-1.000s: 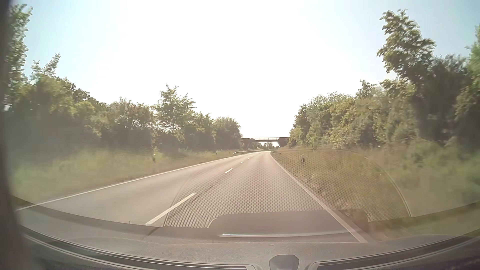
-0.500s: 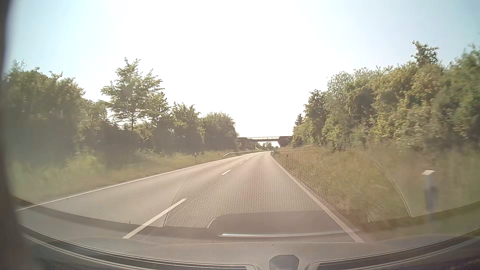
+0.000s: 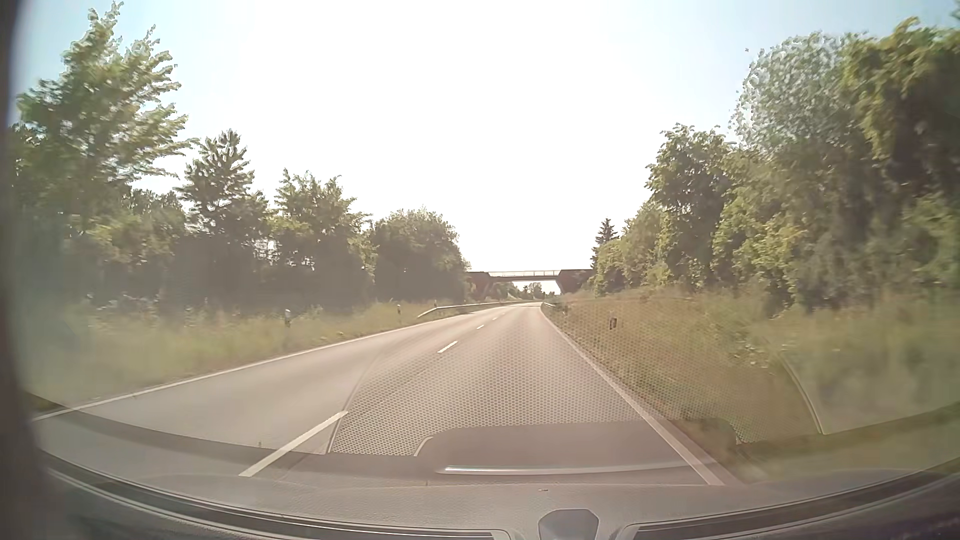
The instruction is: Follow the waypoints while adhering to traffic rules and regulations
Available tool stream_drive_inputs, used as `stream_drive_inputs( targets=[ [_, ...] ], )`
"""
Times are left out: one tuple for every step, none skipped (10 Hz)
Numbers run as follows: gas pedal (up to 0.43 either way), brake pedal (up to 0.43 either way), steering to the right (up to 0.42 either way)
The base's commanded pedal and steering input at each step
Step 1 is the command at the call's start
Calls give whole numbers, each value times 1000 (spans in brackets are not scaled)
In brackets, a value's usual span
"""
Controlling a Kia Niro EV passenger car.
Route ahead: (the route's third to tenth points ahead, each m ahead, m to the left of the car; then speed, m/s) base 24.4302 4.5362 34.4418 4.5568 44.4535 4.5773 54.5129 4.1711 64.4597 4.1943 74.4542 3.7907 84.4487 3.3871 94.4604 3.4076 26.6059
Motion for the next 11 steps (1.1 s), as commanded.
stream_drive_inputs(
  targets=[
    [331,6,4],
    [339,6,5],
    [339,6,5],
    [339,6,4],
    [339,6,4],
    [339,6,4],
    [339,6,5],
    [331,6,5],
    [319,6,5],
    [287,6,5],
    [268,6,5]
  ],
)
